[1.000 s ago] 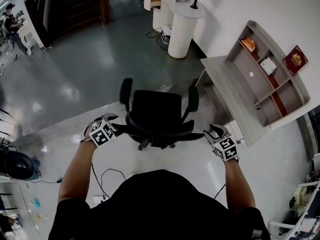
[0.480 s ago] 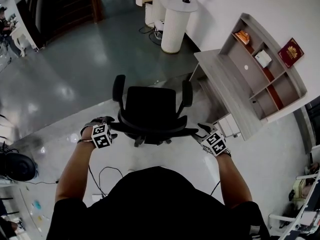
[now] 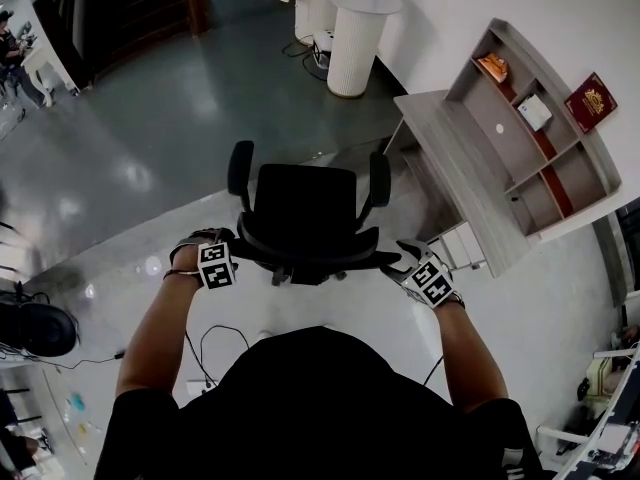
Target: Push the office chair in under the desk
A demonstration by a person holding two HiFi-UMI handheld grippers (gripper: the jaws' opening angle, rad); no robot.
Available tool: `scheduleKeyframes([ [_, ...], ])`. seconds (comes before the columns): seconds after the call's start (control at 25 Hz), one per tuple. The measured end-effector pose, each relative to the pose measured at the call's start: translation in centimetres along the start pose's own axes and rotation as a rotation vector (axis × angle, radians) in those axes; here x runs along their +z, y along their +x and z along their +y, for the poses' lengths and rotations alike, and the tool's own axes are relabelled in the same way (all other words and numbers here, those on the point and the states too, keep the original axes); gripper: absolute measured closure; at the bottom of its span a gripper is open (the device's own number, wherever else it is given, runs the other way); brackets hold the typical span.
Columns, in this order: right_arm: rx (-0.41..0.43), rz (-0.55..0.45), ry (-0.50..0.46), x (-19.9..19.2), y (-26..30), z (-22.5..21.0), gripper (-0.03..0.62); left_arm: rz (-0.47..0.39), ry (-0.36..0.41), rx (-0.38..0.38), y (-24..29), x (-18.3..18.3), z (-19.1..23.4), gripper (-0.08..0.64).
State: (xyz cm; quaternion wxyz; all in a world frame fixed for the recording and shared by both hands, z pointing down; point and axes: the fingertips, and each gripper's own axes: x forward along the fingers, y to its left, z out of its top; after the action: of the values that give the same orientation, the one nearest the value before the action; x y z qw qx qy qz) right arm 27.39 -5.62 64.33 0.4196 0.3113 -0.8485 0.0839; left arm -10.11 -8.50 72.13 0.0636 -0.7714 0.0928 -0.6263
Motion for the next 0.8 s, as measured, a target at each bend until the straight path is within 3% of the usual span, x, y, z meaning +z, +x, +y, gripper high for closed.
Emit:
scheduleKeyframes([
  [0.2, 0.068, 0.075, -0.132, -0.9, 1.7, 1.8, 0.295, 0.013, 0.006, -0.017, 1.0, 0.1, 0.1, 0.242],
  [0.44, 0.109, 0.121, -0.199, -1.0, 3.9, 2.8, 0.295, 0.043, 0.026, -0.03, 2.2, -0.1, -0.1, 0.242],
  [0.8, 0.115, 0.228, -0.334, -2.2, 7.1, 2.5, 0.295, 0.119, 0.092, -0.033, 4.5, -0.1, -0.1, 0.242],
])
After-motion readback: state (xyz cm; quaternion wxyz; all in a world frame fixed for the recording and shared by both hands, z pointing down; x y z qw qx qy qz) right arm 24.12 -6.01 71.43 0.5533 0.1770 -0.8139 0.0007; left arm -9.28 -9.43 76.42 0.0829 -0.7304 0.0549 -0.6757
